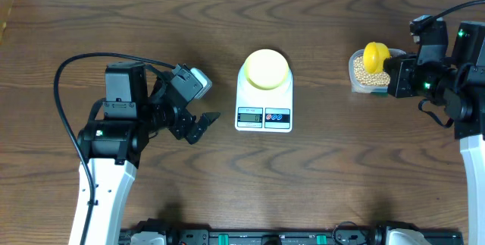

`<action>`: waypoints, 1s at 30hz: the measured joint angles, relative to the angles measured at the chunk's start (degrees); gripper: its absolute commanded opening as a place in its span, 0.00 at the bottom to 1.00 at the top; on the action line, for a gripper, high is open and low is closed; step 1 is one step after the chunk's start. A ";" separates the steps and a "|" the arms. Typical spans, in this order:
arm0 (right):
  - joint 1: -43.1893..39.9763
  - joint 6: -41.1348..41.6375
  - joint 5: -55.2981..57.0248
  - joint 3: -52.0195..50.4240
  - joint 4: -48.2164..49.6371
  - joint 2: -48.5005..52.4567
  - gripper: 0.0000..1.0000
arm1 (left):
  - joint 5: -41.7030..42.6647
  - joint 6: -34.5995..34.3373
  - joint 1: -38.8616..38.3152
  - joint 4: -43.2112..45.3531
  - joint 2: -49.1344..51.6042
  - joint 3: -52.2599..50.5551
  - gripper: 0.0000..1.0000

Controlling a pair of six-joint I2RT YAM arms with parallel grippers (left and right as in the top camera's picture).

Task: Scoop item into bowl and weigh 50g on scale
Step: 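Raise the right gripper and dip the scoop down into the soybeans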

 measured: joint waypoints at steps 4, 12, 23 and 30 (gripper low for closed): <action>0.00 1.40 2.93 0.70 -1.99 0.44 0.01 | 0.00 0.00 0.00 0.00 0.00 0.00 0.98; 0.00 0.59 8.41 13.94 -10.51 10.16 0.01 | -0.02 0.00 0.00 -0.09 0.00 0.00 0.98; -0.02 -3.32 12.70 20.09 -8.76 19.45 0.01 | 0.00 0.00 0.00 -0.11 0.00 0.00 0.98; -1.46 -1.09 12.17 29.86 -16.48 22.91 0.01 | 0.00 0.00 0.00 -0.15 0.00 0.02 0.97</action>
